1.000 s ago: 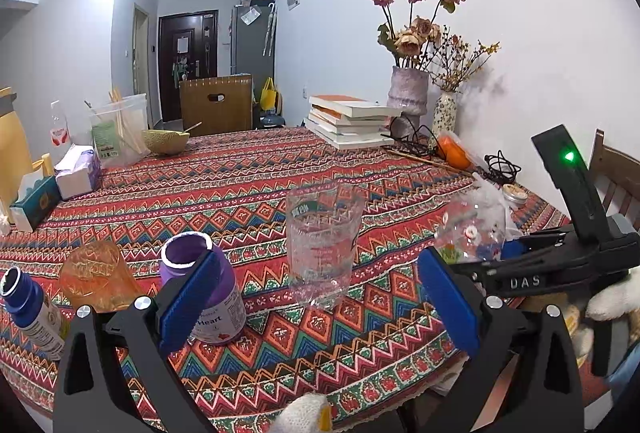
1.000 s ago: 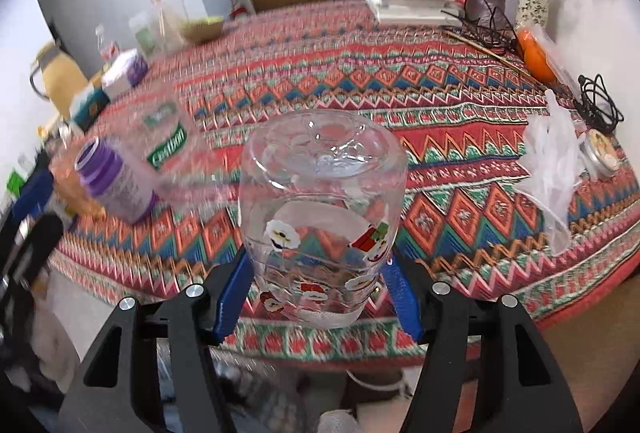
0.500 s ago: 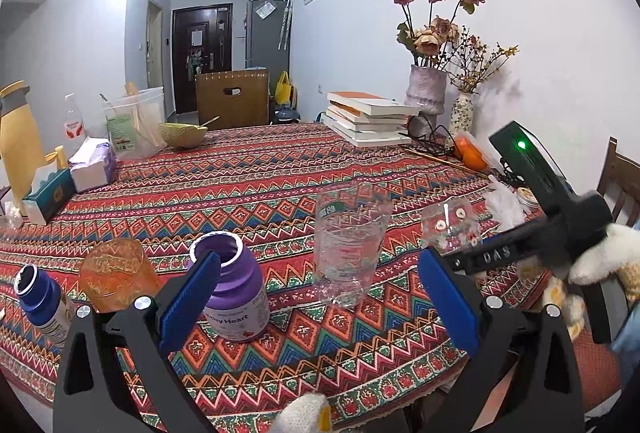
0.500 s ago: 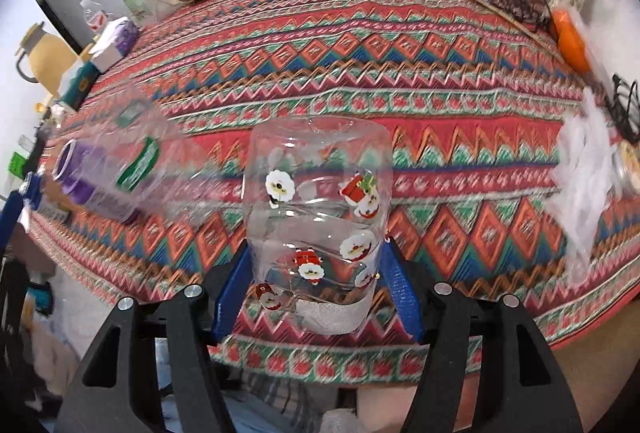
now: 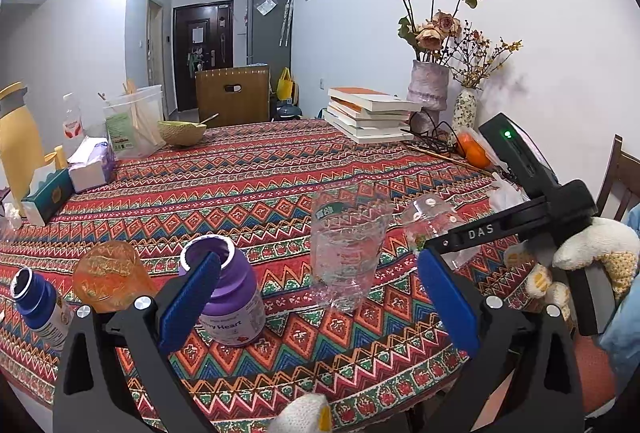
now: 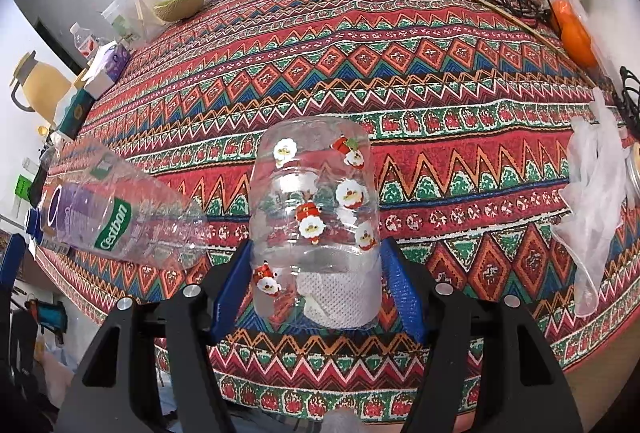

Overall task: Flip cup upright
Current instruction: 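Lift the cup with the right gripper and start rolling it over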

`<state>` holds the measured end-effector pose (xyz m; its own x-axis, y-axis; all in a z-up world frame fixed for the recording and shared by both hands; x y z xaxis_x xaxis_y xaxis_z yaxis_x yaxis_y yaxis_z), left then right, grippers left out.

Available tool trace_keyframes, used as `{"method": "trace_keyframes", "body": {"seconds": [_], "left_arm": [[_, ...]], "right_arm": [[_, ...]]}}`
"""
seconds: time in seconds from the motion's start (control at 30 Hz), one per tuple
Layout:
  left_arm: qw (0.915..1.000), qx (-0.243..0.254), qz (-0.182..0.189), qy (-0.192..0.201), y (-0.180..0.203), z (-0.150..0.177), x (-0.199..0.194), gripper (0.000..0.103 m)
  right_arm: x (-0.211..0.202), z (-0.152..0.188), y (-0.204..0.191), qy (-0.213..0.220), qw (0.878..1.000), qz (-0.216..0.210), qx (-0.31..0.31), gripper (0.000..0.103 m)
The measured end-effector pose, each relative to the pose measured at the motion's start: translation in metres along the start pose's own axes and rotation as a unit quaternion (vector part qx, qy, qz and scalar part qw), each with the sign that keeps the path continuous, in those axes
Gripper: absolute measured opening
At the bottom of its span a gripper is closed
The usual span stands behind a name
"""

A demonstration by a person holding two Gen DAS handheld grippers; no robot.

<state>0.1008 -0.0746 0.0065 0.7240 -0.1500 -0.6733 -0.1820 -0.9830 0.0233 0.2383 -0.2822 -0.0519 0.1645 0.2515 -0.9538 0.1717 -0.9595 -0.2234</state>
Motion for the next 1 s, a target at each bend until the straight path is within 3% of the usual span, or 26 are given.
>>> {"method": "trace_keyframes", "body": {"seconds": [0.23,0.43,0.67,0.83,1.0], "left_arm": [[1.0,0.0,-0.004,0.0,0.002,-0.002,0.0,0.096],[1.0,0.003,-0.002,-0.001,0.005,-0.004,0.001,0.096],[1.0,0.003,-0.001,-0.001,0.005,-0.004,0.002,0.096],[1.0,0.003,0.002,-0.001,0.005,-0.006,0.002,0.096],[1.0,0.002,0.001,-0.001,0.006,-0.008,0.002,0.096]], "right_arm": [[0.004,-0.005,0.0,-0.005,1.0,-0.002,-0.001,0.064],[-0.006,-0.003,-0.006,0.011,0.999,0.01,-0.028,0.085],[-0.027,-0.002,0.0,0.032,0.994,0.064,-0.08,0.09],[-0.036,-0.007,0.003,0.023,0.993,0.064,-0.092,0.09],[-0.023,-0.022,-0.009,-0.021,0.991,0.072,-0.109,0.09]]}}
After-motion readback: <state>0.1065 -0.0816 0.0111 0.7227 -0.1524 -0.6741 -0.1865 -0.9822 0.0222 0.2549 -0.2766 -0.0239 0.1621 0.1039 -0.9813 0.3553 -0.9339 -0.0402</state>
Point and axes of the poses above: each gripper's, at about its wrist camera, not at the fingertips, and x roughly the way its jaws point, y to its right, z to its underside, the point moved 1 cm from there along x, roughly the way its jaws point, and after that the axes turned 13 degrees about -y, right-handed, at the moved point
